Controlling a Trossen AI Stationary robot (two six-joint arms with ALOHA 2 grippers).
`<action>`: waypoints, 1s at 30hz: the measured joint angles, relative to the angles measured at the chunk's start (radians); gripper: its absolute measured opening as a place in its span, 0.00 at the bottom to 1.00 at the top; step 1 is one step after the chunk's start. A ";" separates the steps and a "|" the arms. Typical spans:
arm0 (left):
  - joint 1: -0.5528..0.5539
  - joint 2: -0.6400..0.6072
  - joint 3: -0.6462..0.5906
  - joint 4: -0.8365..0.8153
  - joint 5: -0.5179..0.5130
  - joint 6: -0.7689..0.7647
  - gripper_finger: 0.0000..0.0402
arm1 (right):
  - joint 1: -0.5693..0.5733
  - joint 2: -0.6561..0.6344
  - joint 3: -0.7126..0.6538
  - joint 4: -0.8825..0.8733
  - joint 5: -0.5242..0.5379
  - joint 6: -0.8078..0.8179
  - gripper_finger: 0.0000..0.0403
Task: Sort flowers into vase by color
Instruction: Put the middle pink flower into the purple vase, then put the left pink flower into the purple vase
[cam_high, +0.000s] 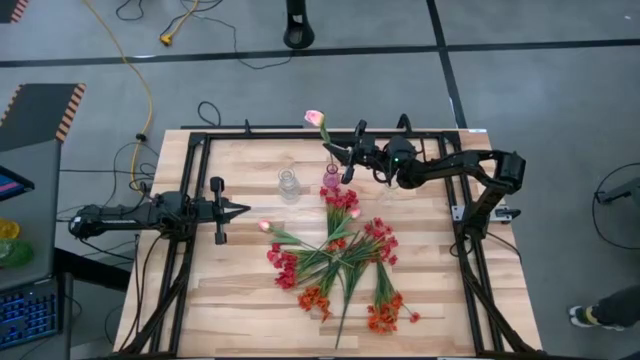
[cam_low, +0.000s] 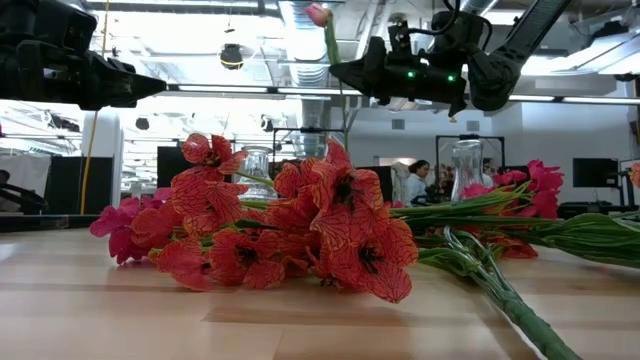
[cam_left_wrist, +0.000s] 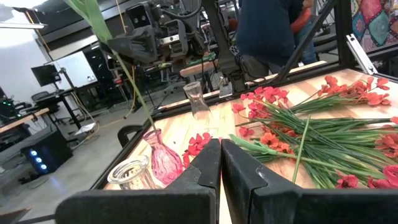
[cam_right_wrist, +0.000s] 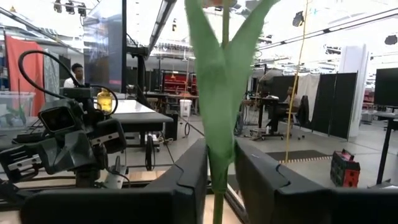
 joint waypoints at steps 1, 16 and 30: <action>0.000 0.000 0.000 0.000 0.000 0.000 0.00 | 0.000 -0.004 0.000 -0.004 0.000 -0.011 0.30; 0.000 0.000 0.000 0.000 0.000 0.000 0.00 | -0.027 -0.259 0.000 -0.478 0.003 -0.111 0.55; 0.000 0.000 0.000 0.000 0.000 0.000 0.00 | 0.239 -0.450 0.001 -0.681 0.047 -0.089 0.54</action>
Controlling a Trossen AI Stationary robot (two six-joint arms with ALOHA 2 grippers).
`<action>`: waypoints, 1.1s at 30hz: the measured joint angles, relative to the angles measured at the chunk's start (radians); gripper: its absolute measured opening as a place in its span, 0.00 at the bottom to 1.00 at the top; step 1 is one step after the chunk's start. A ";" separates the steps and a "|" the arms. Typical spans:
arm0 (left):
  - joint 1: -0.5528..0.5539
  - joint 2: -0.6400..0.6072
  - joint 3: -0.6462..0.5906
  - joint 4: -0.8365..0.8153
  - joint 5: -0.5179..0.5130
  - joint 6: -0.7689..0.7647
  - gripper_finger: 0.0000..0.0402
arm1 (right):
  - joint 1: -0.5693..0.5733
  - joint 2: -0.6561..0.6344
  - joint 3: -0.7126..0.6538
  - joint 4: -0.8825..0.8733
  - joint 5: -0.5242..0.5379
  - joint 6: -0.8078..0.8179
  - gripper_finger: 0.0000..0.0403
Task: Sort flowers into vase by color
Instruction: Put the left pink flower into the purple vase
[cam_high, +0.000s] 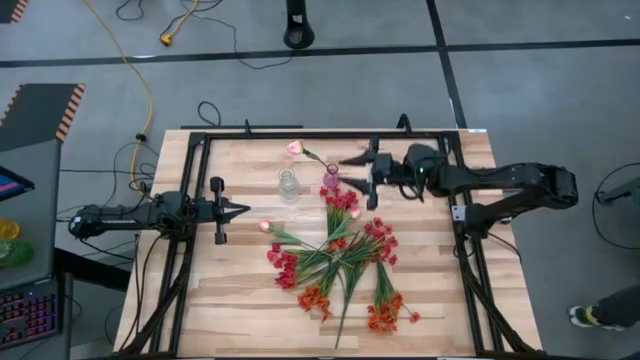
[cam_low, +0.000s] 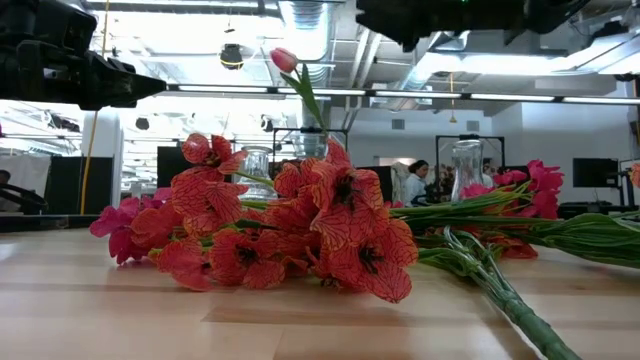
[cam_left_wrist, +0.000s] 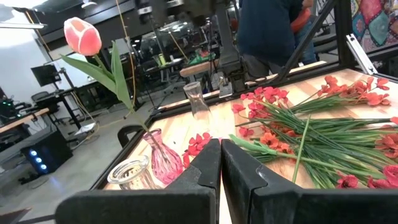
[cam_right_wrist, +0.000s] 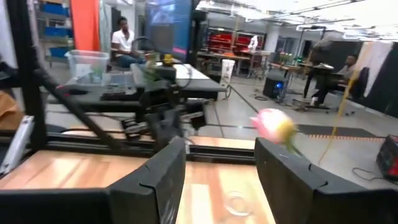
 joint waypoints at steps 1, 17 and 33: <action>0.000 0.000 0.000 0.000 0.000 0.000 0.00 | 0.028 0.000 0.000 -0.009 0.023 0.000 0.54; 0.000 0.000 0.000 0.000 0.000 0.000 0.00 | 0.310 0.275 0.162 -0.197 0.242 0.179 0.54; 0.000 0.013 0.000 0.000 0.000 0.000 0.00 | 0.317 0.732 0.764 -0.886 0.242 0.235 0.54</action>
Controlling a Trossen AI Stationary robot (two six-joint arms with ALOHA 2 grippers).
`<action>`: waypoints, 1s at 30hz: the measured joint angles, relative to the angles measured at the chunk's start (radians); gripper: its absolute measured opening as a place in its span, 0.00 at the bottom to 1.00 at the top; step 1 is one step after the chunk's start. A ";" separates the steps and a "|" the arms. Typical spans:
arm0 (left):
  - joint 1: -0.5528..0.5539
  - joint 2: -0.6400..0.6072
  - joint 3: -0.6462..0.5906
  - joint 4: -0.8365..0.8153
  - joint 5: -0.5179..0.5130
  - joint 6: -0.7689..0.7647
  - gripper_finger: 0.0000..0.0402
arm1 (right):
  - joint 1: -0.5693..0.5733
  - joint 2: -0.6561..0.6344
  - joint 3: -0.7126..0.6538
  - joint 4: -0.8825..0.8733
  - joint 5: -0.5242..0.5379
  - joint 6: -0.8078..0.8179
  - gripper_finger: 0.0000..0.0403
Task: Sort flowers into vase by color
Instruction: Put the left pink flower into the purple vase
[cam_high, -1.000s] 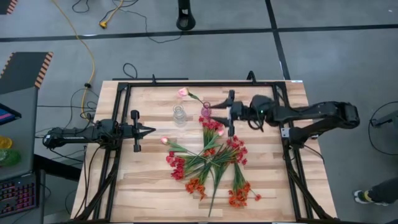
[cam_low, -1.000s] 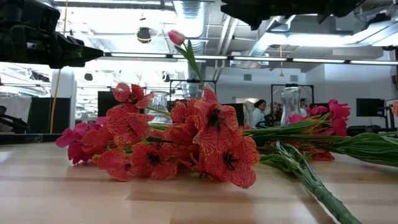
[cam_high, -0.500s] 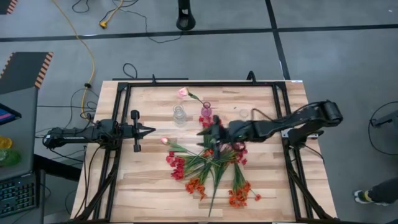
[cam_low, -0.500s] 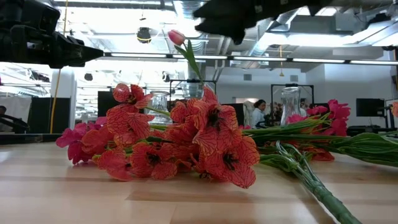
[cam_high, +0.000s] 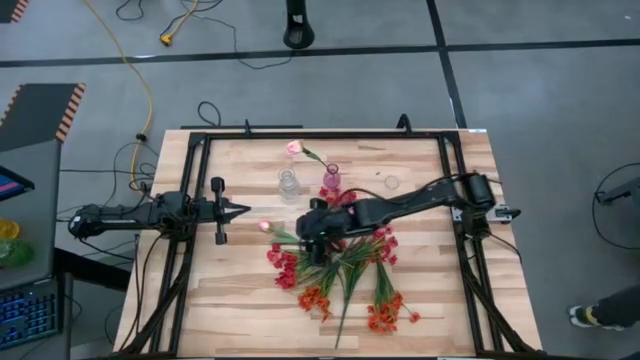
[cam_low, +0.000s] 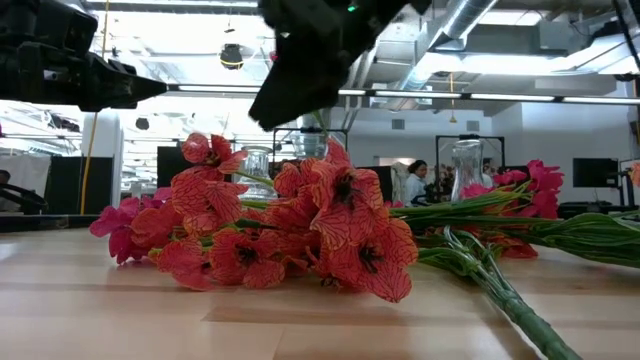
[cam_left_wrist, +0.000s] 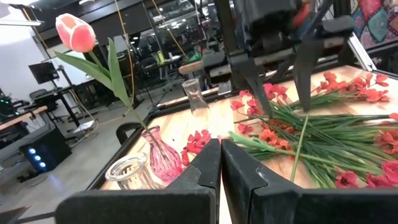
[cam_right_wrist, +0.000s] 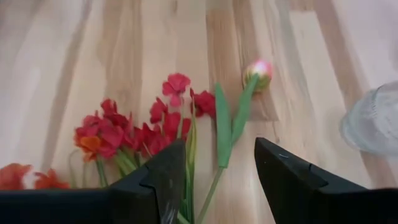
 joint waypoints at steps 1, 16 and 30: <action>0.000 0.000 0.000 0.000 0.000 0.000 0.00 | 0.000 0.021 0.026 -0.024 0.000 0.000 0.54; 0.000 0.000 0.000 0.000 0.000 0.000 0.00 | -0.041 0.189 0.151 -0.106 -0.004 0.012 0.54; 0.000 0.000 0.000 0.001 0.000 0.000 0.00 | -0.045 0.255 0.149 -0.104 -0.025 0.027 0.54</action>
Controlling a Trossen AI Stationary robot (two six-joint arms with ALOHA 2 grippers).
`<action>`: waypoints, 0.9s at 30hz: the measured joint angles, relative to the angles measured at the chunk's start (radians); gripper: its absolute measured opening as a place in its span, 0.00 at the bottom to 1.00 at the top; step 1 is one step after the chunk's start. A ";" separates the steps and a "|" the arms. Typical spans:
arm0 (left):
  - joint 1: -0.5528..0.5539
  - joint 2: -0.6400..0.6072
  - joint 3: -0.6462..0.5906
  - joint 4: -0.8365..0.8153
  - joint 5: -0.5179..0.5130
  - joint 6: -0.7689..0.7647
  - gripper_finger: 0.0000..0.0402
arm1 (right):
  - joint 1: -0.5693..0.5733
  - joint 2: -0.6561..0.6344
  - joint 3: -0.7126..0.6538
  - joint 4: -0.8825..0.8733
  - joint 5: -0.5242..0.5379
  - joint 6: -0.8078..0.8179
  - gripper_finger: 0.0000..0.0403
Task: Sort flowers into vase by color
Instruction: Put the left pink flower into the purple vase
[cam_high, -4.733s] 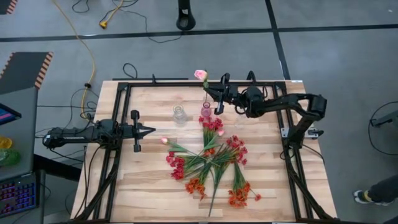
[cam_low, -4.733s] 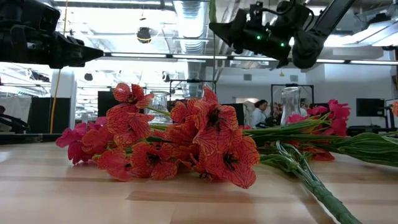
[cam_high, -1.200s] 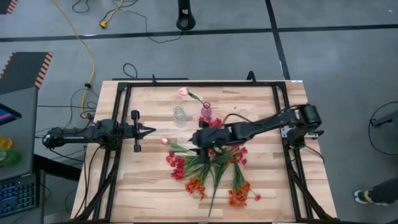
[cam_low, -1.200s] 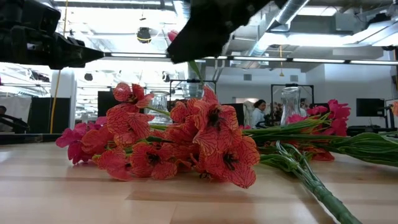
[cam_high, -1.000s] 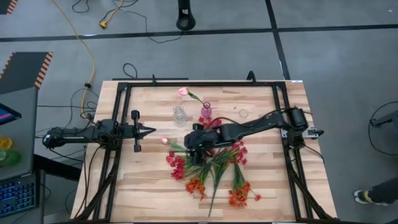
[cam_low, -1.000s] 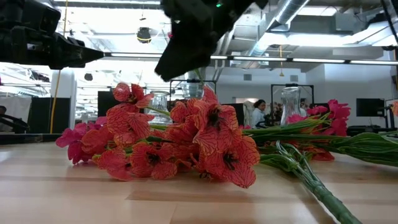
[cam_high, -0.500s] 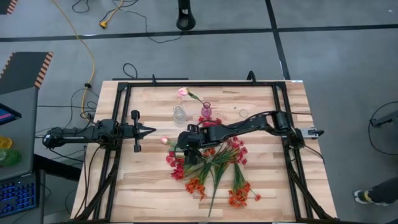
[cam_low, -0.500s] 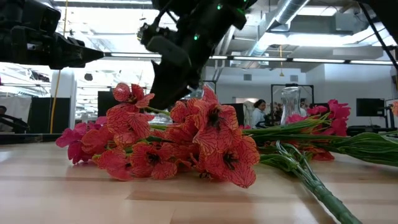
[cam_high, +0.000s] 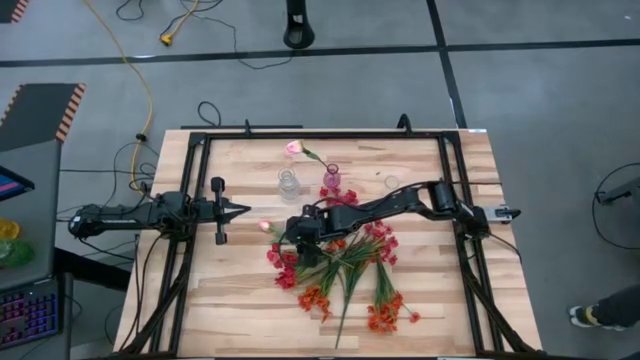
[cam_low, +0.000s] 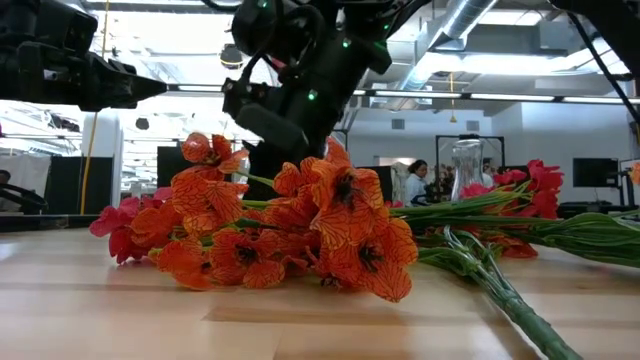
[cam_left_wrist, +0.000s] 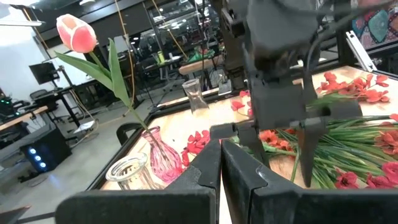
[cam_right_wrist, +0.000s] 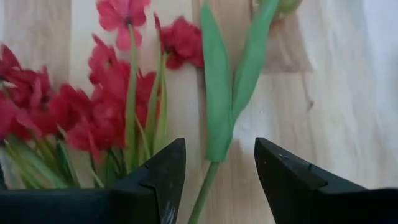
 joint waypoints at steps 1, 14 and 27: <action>0.000 0.000 0.000 0.000 0.000 0.000 0.00 | 0.000 0.000 -0.001 0.004 -0.001 0.000 0.54; 0.000 0.000 0.000 0.000 0.000 0.000 0.00 | -0.015 -0.003 -0.006 -0.011 -0.033 0.002 0.40; 0.000 0.000 0.000 0.000 0.000 0.000 0.00 | -0.017 0.029 -0.006 -0.015 -0.034 -0.001 0.22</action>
